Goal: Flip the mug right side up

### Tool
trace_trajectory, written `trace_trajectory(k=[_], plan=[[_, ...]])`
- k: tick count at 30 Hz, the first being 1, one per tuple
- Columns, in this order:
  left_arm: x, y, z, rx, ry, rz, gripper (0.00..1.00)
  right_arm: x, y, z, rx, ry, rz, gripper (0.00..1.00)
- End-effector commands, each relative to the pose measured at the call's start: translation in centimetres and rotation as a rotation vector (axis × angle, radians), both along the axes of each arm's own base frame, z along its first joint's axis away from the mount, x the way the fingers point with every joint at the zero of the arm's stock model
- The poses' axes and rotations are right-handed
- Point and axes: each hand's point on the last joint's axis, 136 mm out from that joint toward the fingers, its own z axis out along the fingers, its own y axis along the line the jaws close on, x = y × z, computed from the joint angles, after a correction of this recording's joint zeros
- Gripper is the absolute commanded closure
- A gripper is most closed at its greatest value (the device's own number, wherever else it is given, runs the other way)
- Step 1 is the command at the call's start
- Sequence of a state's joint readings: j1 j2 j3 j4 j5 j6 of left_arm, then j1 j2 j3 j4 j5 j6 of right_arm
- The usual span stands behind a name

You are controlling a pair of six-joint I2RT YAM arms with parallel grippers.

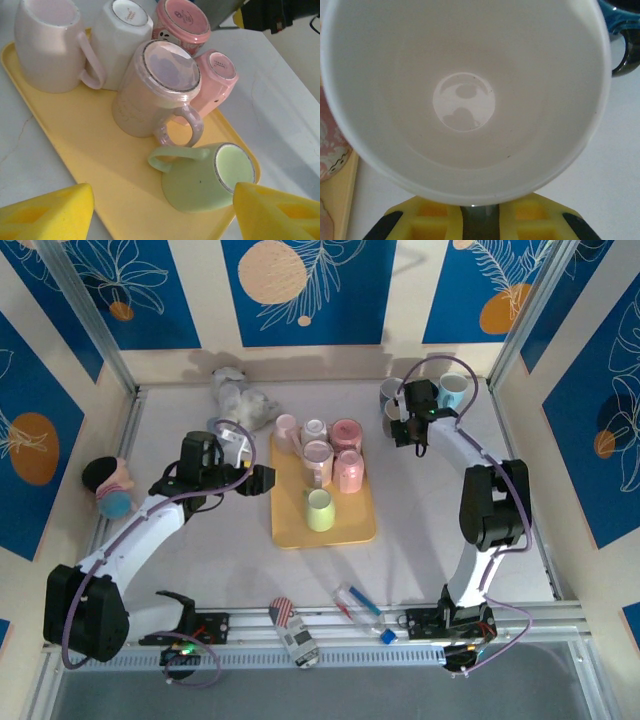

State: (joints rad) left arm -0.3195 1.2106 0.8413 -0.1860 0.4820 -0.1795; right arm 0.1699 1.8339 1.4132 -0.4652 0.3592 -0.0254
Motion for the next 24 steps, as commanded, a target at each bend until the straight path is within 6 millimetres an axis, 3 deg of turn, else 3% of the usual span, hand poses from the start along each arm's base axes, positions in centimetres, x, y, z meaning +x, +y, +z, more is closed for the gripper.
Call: trace_trajectory(k=[1, 19, 24], plan=[[-0.5, -1.1, 0.8, -0.017, -0.018, -0.080, 0.26, 1.8, 0.1, 1.8, 0.014, -0.055, 0.001, 1.00], [-0.4, -1.6, -0.1, -0.015, -0.004, -0.115, 0.26, 2.9, 0.3, -1.4, 0.014, 0.025, -0.009, 0.98], [-0.3, -1.5, -0.4, -0.010, 0.002, -0.112, 0.26, 2.9, 0.3, -2.0, 0.013, 0.046, -0.013, 0.89]])
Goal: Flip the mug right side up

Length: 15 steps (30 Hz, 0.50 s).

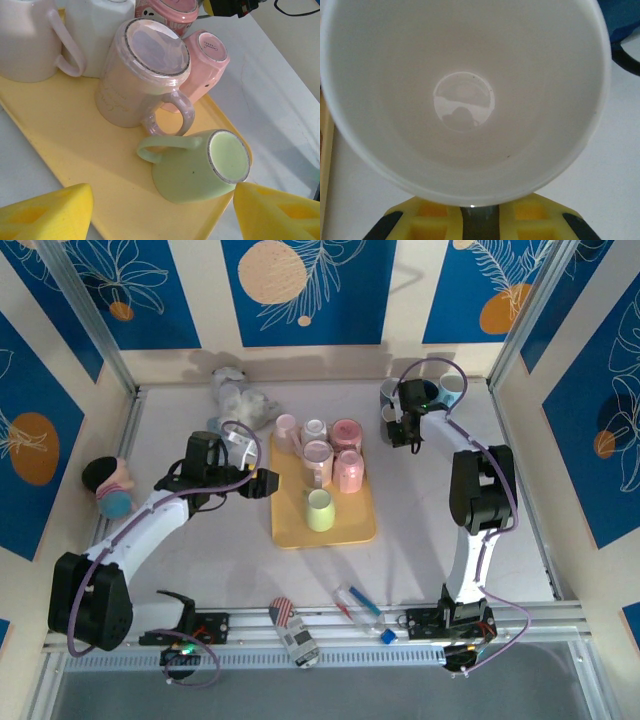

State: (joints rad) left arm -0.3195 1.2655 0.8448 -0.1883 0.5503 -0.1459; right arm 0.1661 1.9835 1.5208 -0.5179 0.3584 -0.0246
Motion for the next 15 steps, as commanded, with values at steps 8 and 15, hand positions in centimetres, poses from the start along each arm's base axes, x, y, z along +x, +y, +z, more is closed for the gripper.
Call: trace_trajectory(k=[8, 15], plan=[[0.2, -0.3, 1.0, 0.013, -0.046, -0.026, 0.26, 1.0, 0.9, 3.6, 0.066, -0.084, -0.029, 0.55], [0.1, 0.1, 1.9, -0.011, -0.069, 0.018, 0.25, -3.7, 1.7, 8.7, 0.193, -0.128, -0.172, 0.49]])
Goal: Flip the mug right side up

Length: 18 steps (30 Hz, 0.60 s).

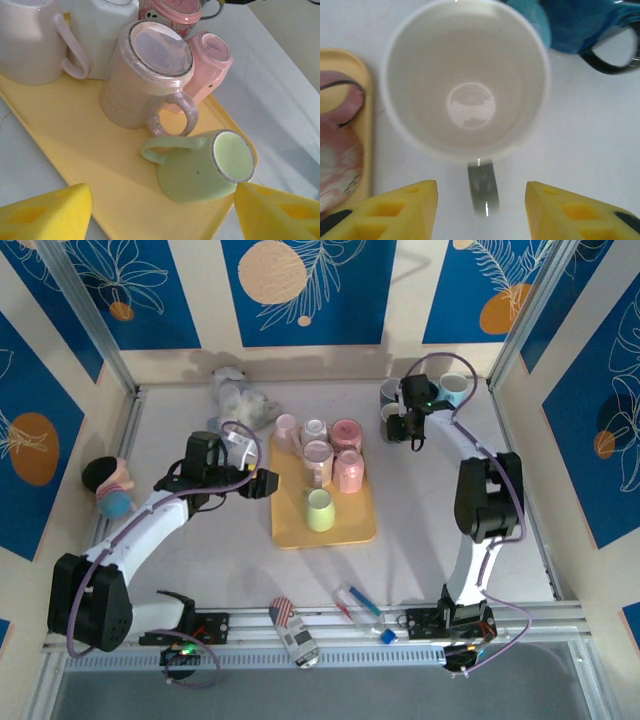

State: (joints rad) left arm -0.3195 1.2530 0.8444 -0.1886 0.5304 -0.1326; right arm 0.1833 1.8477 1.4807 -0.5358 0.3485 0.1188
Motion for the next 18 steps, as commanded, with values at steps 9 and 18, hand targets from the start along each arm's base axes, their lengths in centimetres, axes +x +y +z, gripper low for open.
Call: trace_trajectory(k=[9, 18], plan=[[-0.9, -1.1, 1.8, -0.240, 0.015, 0.062, 0.26, -15.4, 9.6, 6.3, 0.709, 0.243, -0.319, 0.50], [-1.3, -0.7, 1.0, -0.199, 0.063, 0.093, 0.26, -23.9, 17.0, 3.4, 0.753, 0.493, -0.491, 0.39]])
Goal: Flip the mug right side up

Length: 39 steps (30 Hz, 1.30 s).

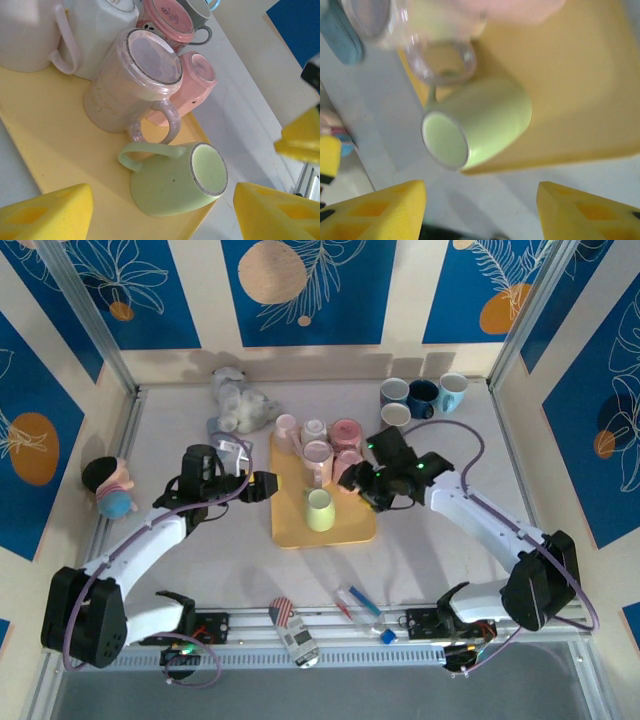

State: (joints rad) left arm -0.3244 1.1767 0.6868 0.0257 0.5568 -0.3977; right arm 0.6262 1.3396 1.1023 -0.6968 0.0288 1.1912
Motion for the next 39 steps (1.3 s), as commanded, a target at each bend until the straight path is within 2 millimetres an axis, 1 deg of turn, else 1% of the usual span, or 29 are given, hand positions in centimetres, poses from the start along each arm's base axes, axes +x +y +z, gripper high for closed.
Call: trace_trajectory(k=[1, 3, 5, 8, 14, 19, 25, 33, 36, 39], plan=[[-0.4, -0.4, 1.2, -0.015, -0.006, -0.007, 0.26, -2.4, 1.5, -0.2, 0.045, 0.146, -0.149, 0.39], [-0.5, -0.4, 1.2, -0.016, -0.005, -0.009, 0.26, -3.1, 2.0, -0.9, 0.048, 0.190, -0.194, 0.39], [-0.6, -0.4, 1.2, -0.016, -0.010, -0.014, 0.26, -3.3, 2.7, -1.1, 0.056, 0.208, -0.219, 0.39], [-0.9, -0.3, 1.0, -0.001, -0.005, -0.023, 0.26, -2.9, 3.7, -1.1, 0.061, 0.205, -0.235, 0.39], [-1.2, -0.1, 0.8, 0.014, -0.005, -0.023, 0.26, -2.0, 5.7, -2.5, 0.088, 0.250, -0.266, 0.39], [-1.4, 0.1, 0.6, 0.027, -0.008, -0.018, 0.26, -1.3, 6.7, -3.1, 0.083, 0.238, -0.263, 0.39], [-1.5, 0.2, 0.2, 0.029, -0.001, -0.018, 0.26, -0.5, 6.6, -3.9, 0.075, 0.195, -0.294, 0.40], [-1.5, 0.4, 0.0, 0.036, 0.002, -0.010, 0.26, -0.4, 5.5, -6.0, 0.035, 0.210, -0.314, 0.41], [-1.7, 0.5, -0.4, 0.049, 0.013, -0.011, 0.26, -0.4, 4.9, -6.7, 0.013, 0.227, -0.283, 0.41], [-1.9, 0.7, -0.7, 0.066, 0.024, -0.010, 0.26, -0.8, 3.8, -7.6, -0.018, 0.254, -0.254, 0.42]])
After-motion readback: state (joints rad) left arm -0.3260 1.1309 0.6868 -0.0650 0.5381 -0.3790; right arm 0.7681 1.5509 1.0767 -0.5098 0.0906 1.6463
